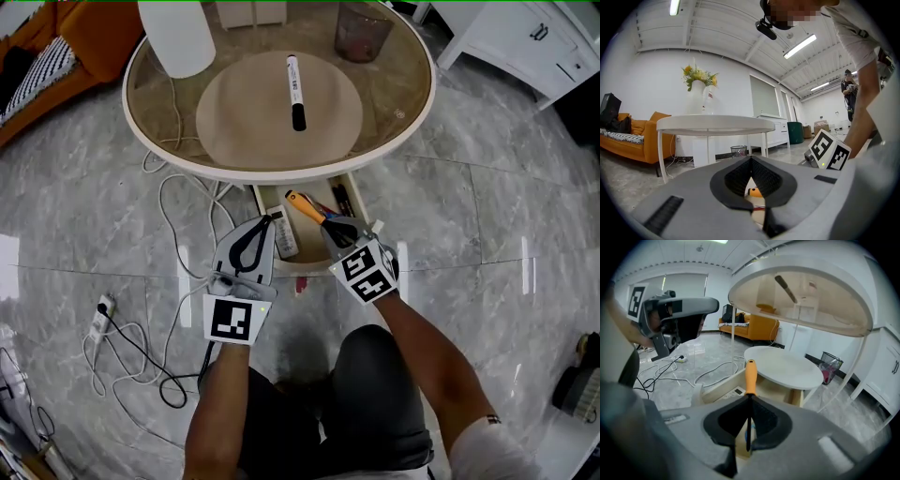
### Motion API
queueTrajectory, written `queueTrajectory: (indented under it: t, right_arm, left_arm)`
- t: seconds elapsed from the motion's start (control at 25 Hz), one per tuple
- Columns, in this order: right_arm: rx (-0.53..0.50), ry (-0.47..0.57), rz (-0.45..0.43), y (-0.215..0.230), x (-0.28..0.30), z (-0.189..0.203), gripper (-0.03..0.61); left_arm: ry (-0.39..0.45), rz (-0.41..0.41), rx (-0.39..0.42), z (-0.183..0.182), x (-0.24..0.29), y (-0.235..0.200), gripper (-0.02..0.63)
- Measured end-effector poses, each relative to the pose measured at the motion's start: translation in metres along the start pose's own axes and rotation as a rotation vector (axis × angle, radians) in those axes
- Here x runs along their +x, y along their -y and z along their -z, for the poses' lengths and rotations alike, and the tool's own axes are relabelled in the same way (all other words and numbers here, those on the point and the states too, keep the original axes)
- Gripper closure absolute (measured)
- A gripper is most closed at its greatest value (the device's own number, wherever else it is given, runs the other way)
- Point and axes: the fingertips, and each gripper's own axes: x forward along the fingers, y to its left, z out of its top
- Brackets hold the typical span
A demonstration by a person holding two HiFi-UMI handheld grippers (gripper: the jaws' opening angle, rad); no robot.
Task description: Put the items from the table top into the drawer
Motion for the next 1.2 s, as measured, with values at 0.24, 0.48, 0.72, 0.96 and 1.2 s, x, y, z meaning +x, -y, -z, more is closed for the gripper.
queueTrajectory:
  t: [0.24, 0.48, 0.72, 0.96, 1.2]
  right_arm:
    - [-0.037, -0.021, -0.006, 0.001, 0.022, 0.01, 0.565]
    - [-0.042, -0.099, -0.031, 0.006, 0.036, 0.022, 0.565]
    - [-0.074, -0.209, -0.047, 0.005, 0.058, 0.028, 0.565]
    - [-0.057, -0.348, -0.055, 0.005, 0.078, 0.038, 0.561]
    - [-0.027, -0.444, -0.057, 0.004, 0.09, 0.055, 0.561]
  left_arm:
    - [0.06, -0.019, -0.018, 0.01, 0.006, -0.008, 0.614]
    - [0.084, -0.033, -0.03, 0.022, 0.003, -0.017, 0.614]
    - [0.092, -0.035, -0.002, 0.027, 0.0, -0.021, 0.614]
    - [0.124, -0.036, -0.018, 0.017, -0.001, -0.022, 0.614]
    - [0.13, -0.021, -0.053, 0.011, 0.001, -0.015, 0.614]
